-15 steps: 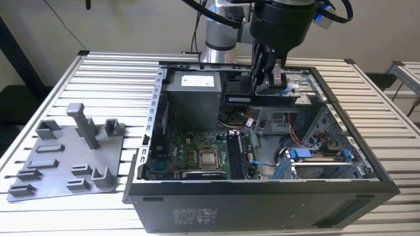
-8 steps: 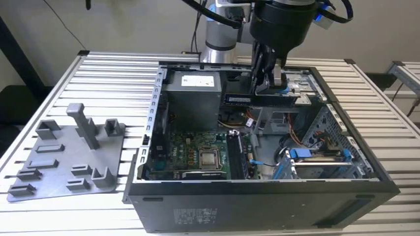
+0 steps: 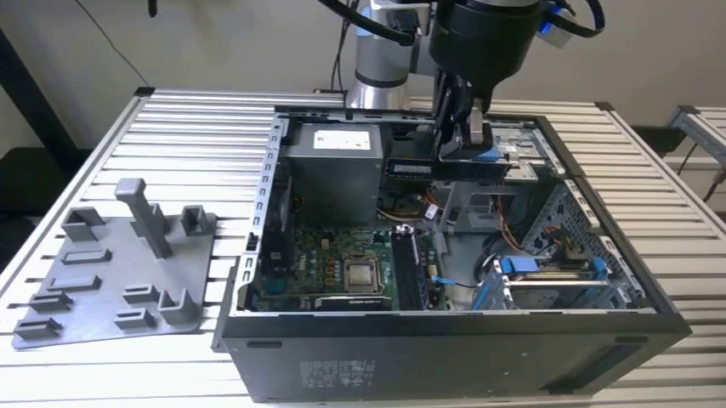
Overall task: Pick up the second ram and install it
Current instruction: 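Pick up the second ram and move it above second insertion slot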
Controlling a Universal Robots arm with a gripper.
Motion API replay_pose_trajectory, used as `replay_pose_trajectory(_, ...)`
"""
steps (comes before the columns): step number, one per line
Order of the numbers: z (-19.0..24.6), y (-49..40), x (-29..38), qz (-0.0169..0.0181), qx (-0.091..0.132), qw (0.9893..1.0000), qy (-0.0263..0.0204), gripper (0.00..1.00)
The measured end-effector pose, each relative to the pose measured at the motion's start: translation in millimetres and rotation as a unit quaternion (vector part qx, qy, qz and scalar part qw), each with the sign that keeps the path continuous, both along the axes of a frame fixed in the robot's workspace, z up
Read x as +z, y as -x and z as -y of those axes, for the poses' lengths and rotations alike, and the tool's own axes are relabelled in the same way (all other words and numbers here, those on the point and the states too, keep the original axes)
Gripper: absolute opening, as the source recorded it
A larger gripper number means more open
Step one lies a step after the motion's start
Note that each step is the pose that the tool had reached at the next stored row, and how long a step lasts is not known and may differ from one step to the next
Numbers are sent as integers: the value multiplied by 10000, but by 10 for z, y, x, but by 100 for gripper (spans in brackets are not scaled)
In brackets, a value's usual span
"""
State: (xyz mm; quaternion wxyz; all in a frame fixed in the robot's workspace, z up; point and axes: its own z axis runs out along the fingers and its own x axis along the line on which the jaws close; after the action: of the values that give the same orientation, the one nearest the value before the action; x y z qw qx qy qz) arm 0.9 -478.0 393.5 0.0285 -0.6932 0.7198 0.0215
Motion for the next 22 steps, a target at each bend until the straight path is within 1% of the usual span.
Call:
replay_pose_trajectory(3,-80,5,-1,0,0,10000,1,14)
replay_pose_trajectory(11,-338,14,-7,0,0,10000,0,14)
replay_pose_trajectory(15,-453,17,-10,0,0,10000,0,14)
replay_pose_trajectory(18,-515,17,-12,0,0,10000,0,14)
replay_pose_trajectory(19,-527,18,-12,-1,0,10000,1,14)
replay_pose_trajectory(22,-532,17,-12,0,1,10000,0,14)
